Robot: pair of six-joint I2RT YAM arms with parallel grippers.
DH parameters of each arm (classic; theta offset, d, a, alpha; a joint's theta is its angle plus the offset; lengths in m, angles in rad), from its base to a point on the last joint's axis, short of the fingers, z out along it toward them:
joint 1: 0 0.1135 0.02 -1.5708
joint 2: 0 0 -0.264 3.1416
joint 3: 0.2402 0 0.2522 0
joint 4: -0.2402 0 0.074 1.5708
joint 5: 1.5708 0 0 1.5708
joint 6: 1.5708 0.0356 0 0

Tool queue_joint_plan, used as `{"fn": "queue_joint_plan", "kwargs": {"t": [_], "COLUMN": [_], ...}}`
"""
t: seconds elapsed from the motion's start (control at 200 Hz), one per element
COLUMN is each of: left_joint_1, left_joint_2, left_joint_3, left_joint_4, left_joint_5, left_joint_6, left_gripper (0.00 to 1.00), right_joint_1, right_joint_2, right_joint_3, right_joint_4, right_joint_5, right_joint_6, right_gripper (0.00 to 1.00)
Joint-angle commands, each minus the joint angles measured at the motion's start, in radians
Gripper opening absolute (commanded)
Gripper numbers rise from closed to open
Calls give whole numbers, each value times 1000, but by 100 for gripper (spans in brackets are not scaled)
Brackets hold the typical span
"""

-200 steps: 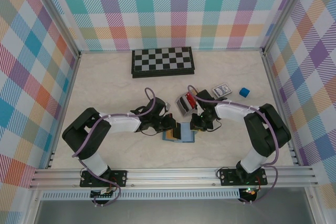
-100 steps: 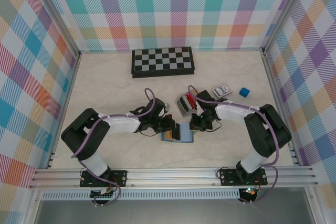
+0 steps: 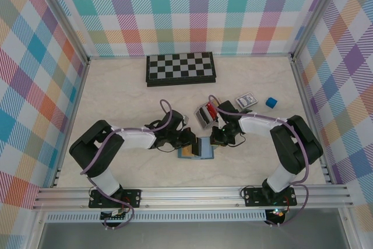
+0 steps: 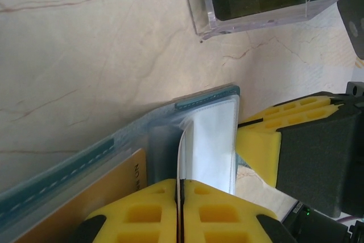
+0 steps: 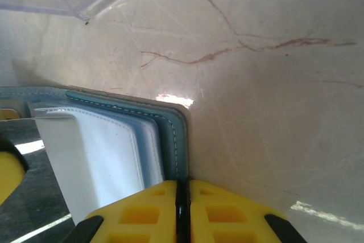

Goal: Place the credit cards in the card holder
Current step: Insert the credit card into the card slot.

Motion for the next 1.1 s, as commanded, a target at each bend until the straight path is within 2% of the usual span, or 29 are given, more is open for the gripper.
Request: {"fn": "queue_joint_plan", "kwargs": {"t": [0.0, 0.1, 0.25, 0.455, 0.615, 0.745, 0.82, 0.93, 1.095], "left_joint_1": [-33, -44, -47, -47, -47, -47, -47, -50, -58], "left_joint_2": [55, 62, 21, -59, -71, -66, -56, -30, 4], "left_joint_3": [17, 23, 20, 29, 35, 35, 33, 50, 67], "left_joint_4": [-5, -9, -74, -188, -234, -234, -215, -199, -182], "left_joint_5": [-8, -16, -57, -95, -111, -111, -96, -69, -56], "left_joint_6": [-2, -8, 3, 46, 61, 61, 62, 63, 43], "left_gripper": [9, 12, 28, 34, 33, 26, 10, 3, 2], "right_joint_1": [16, 16, 16, 17, 16, 16, 17, 17, 16], "right_joint_2": [41, 38, 36, 34, 37, 38, 41, 40, 36], "right_joint_3": [-34, -31, -21, -17, -13, -10, -7, -10, -17], "right_joint_4": [41, 33, 1, -13, -10, -13, -12, -10, 5], "right_joint_5": [-32, -20, 17, 27, 19, 18, 11, 6, -17], "right_joint_6": [24, 30, 36, 37, 35, 33, 29, 31, 44], "right_gripper": [11, 12, 13, 13, 13, 13, 13, 13, 13]}}
